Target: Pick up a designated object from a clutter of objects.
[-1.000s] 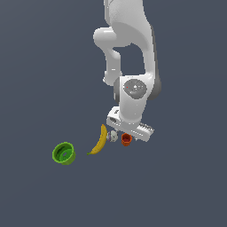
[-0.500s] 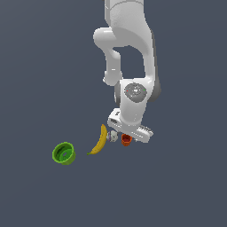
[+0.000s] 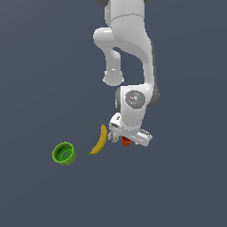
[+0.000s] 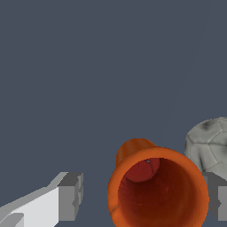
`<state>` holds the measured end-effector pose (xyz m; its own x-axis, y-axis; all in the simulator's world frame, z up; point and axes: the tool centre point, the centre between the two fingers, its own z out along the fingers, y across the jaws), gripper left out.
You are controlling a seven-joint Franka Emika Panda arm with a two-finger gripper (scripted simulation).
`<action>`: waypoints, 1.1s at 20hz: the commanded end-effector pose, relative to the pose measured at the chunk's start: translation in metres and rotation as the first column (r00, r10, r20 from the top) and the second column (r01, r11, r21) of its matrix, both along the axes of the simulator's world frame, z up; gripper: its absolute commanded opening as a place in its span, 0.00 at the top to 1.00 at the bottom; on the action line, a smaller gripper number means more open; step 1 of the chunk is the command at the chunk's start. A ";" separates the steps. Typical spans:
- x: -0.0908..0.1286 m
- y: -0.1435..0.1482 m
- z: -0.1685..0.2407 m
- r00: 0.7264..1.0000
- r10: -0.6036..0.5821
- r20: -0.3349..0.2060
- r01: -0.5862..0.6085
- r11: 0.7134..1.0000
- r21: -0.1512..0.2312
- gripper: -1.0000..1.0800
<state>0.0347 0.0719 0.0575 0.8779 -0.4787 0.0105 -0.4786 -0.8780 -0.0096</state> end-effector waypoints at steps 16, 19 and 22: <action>0.008 -0.002 -0.003 1.000 -0.005 0.020 0.005 1.000 0.002 1.00; 0.008 -0.003 0.000 1.000 -0.005 0.020 0.005 1.000 0.002 1.00; 0.009 -0.008 0.008 1.000 -0.005 0.019 0.005 1.000 0.002 1.00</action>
<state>0.0423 0.0667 0.0604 0.8756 -0.4825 0.0249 -0.4821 -0.8759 -0.0192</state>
